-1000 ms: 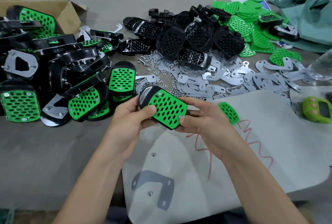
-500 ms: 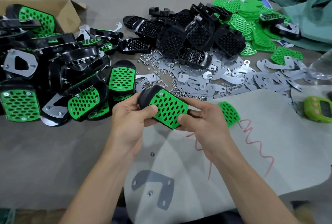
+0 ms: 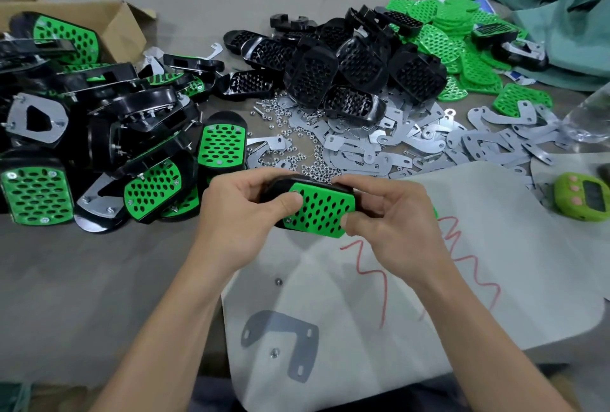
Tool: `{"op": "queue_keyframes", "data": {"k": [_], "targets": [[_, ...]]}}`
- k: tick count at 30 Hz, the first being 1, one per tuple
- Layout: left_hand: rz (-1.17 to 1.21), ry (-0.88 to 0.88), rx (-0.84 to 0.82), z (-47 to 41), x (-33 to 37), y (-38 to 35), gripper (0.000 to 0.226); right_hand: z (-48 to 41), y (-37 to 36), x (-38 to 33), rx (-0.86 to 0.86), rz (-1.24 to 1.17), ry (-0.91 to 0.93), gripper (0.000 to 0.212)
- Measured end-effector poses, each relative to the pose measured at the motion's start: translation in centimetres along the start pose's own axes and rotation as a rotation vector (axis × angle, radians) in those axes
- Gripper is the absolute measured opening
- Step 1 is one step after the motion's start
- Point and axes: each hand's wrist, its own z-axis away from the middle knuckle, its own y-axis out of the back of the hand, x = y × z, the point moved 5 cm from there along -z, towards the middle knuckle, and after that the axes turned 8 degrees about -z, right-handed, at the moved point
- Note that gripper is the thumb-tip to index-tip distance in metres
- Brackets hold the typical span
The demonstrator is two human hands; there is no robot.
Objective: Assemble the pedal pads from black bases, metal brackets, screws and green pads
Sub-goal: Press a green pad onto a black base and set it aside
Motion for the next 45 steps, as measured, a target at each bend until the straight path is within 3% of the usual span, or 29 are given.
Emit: {"op": "queue_keyframes", "data": {"k": [5, 9, 13, 16, 20, 24, 29, 36, 41, 45], "targets": [[0.141, -0.017, 0.089, 0.5, 0.5, -0.4, 0.042, 0.1, -0.1, -0.3, 0.046, 0.02, 0.061, 0.049], [0.212, -0.081, 0.201, 0.8, 0.7, -0.4, 0.044, 0.0, 0.0, 0.6, 0.156, -0.042, 0.019, 0.034], [0.273, -0.097, 0.158, 1.1, 0.3, -0.6, 0.04, 0.1, -0.8, 0.0, 0.07, -0.125, 0.092, 0.034], [0.166, -0.075, 0.109, 1.2, 0.0, -0.6, 0.036, 0.1, -0.3, -1.0, 0.016, -0.206, 0.186, 0.048], [-0.105, -0.142, 0.068, 1.7, 1.4, -0.8, 0.047, 0.1, -0.2, -0.8, -0.028, -0.305, 0.193, 0.044], [-0.01, -0.238, 0.082, 2.1, 2.6, -1.1, 0.038, 0.5, -0.7, -1.2, -0.071, -0.301, 0.185, 0.044], [-0.026, -0.29, 0.13, 3.1, 3.5, -1.3, 0.034, 0.7, -1.2, -3.1, -0.183, -0.116, 0.247, 0.023], [-0.029, -0.301, 0.194, 3.5, 3.6, -1.6, 0.036, 0.7, -2.0, -3.5, -0.16, -0.241, 0.322, 0.013], [-0.031, -0.227, 0.205, 3.0, 2.6, -1.9, 0.039, 0.5, -2.4, -2.6, -0.086, -0.235, 0.283, 0.015], [-0.176, -0.205, 0.14, 2.4, 2.7, -1.9, 0.034, 0.3, -2.0, -2.1, -0.053, -0.234, 0.204, 0.013]]}}
